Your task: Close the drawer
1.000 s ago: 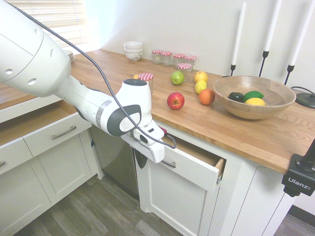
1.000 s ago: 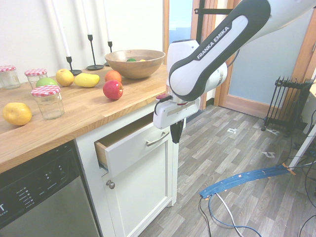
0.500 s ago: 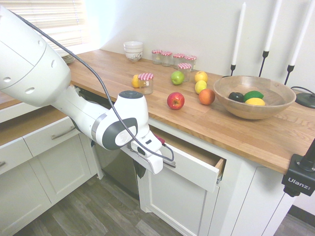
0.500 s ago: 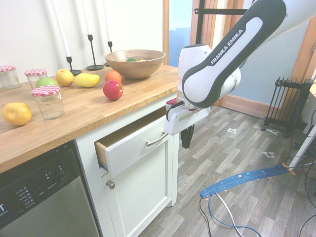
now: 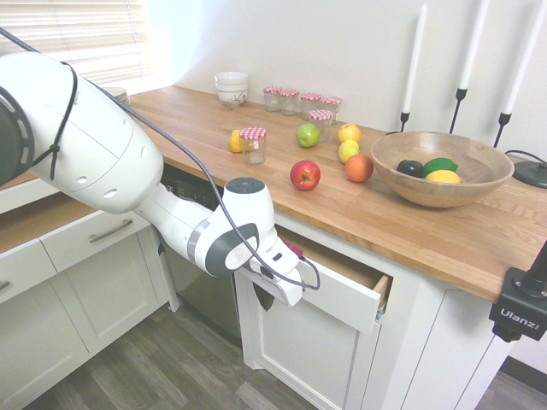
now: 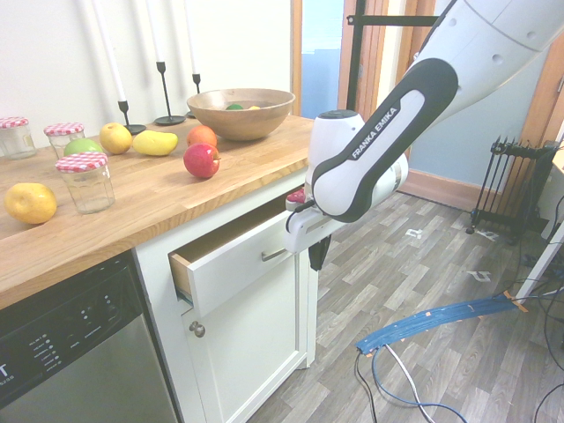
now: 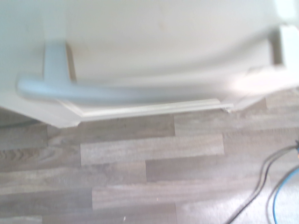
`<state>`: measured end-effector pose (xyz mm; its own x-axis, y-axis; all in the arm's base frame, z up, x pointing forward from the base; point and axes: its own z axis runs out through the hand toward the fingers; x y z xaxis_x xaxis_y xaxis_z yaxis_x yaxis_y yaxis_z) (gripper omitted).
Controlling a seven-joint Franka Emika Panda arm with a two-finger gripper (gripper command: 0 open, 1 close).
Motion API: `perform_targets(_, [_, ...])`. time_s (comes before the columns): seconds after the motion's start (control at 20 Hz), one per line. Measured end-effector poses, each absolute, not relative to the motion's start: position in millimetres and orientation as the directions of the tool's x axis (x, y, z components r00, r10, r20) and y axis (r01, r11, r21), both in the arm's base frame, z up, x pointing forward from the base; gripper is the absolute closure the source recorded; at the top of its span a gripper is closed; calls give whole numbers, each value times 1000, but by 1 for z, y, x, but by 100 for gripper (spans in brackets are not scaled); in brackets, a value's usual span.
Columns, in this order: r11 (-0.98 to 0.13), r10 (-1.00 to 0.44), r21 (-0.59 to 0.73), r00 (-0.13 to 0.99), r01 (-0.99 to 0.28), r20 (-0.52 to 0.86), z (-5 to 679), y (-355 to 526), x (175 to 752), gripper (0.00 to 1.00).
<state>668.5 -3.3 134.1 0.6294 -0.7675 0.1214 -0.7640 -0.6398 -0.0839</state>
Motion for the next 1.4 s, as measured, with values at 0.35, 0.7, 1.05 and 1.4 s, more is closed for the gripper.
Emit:
perform_targets(0.35, [-620,-784,-142,597,-772,172,136,0,703,100])
perform_targets(0.7, [-605,-795,-170,578,-778,185,149,1,720,100])
perform_targets(1.05, [-594,-801,-168,562,-786,205,138,4,738,100])
perform_targets(1.4, [-596,-800,-154,565,-788,203,146,6,750,100])
